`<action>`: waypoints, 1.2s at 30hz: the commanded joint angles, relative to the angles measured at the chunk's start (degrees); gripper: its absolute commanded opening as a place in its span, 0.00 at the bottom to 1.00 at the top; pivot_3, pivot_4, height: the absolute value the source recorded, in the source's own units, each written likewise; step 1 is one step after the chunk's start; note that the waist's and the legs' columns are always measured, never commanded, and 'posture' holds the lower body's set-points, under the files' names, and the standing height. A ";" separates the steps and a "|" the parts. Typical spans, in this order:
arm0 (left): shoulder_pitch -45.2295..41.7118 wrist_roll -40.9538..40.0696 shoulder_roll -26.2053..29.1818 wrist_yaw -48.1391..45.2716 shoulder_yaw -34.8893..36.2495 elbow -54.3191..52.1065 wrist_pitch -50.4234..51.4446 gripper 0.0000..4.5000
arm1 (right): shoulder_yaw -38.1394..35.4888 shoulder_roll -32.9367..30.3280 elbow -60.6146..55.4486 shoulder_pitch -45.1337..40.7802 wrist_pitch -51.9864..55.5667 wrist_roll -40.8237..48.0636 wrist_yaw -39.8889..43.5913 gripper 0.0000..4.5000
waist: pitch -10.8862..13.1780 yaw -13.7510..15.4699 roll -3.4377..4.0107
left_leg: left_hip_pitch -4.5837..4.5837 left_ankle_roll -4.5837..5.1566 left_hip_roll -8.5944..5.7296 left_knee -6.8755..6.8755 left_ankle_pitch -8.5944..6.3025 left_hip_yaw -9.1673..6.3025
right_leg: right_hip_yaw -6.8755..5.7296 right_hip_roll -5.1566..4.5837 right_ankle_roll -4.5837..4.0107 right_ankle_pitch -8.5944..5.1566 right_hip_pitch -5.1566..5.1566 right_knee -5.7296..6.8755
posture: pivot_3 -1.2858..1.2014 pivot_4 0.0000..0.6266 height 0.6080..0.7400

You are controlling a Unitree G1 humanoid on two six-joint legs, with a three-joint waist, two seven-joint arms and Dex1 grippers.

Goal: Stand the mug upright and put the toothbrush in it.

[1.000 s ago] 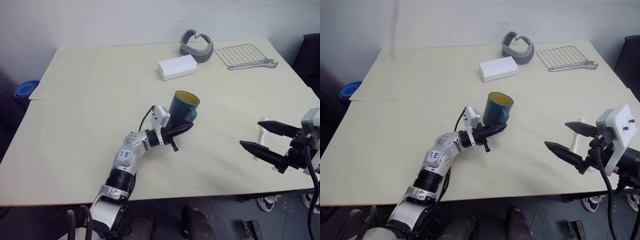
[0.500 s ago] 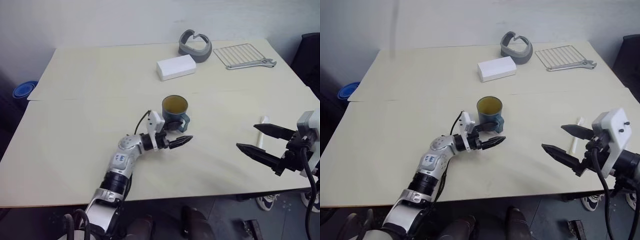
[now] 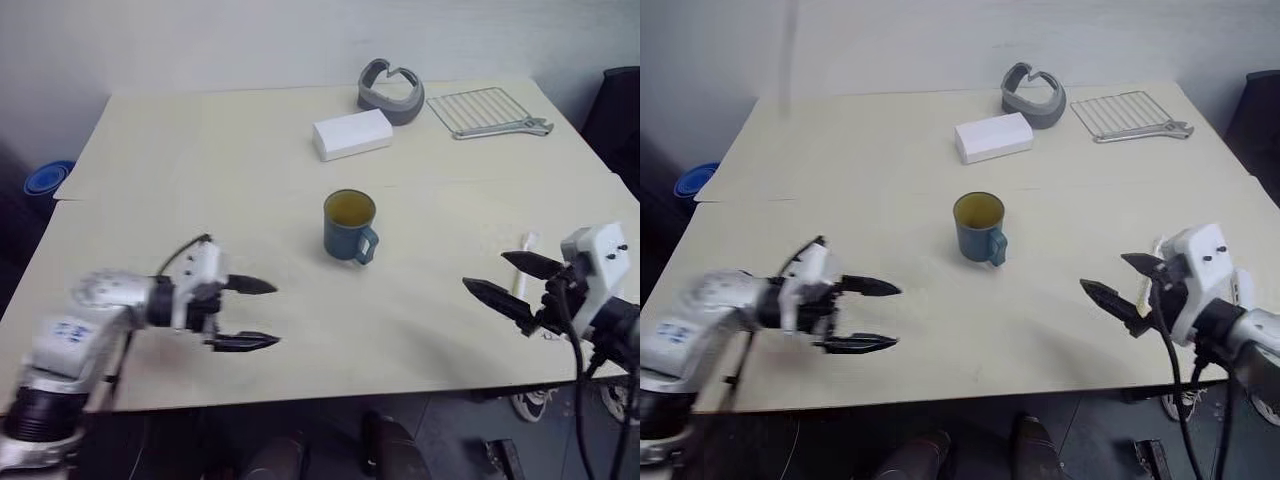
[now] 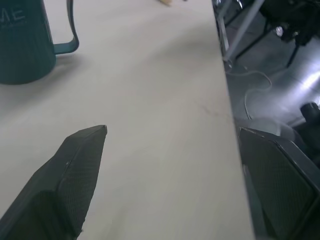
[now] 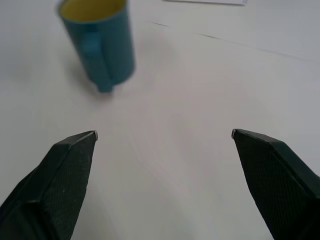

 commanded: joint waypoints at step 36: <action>-11.99 -9.01 2.97 -0.19 1.59 -0.13 4.12 1.00 | 17.68 12.37 35.50 -26.03 -1.96 -29.02 -2.68 0.04 | -0.02 -4.63 0.11 | 0.15 -0.04 0.28 -0.54 0.02 0.09 | 0.04 0.06 -0.11 -0.04 -0.08 -0.01 | 0.52 0.24 1.00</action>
